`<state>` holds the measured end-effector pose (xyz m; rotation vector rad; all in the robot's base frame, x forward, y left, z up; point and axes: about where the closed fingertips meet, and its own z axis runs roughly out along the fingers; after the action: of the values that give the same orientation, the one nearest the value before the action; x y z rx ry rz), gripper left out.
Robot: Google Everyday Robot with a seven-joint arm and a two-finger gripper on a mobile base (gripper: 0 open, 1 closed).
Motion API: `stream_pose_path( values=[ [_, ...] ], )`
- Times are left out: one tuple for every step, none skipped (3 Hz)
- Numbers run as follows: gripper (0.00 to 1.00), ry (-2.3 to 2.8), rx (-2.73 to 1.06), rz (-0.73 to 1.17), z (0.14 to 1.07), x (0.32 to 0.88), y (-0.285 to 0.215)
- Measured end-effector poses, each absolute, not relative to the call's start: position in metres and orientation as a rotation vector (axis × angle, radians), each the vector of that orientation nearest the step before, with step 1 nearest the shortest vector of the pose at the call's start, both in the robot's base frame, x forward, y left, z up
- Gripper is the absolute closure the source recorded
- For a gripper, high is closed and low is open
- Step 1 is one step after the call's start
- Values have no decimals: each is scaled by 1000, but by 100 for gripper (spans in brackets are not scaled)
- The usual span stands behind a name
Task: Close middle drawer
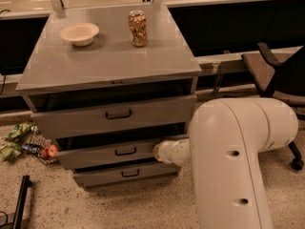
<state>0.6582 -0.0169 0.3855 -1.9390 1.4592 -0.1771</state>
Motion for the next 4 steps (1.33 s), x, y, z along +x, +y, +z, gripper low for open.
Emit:
stream_pose_path(
  values=[
    [100,1455,-1956,-209,384,669,-26],
    [100,1443,-1972,-245,389,674,-31],
    [100,1471,-1955,-192,402,665,-43],
    [100,1558,-1977,-20,396,597,-65]
  ],
)
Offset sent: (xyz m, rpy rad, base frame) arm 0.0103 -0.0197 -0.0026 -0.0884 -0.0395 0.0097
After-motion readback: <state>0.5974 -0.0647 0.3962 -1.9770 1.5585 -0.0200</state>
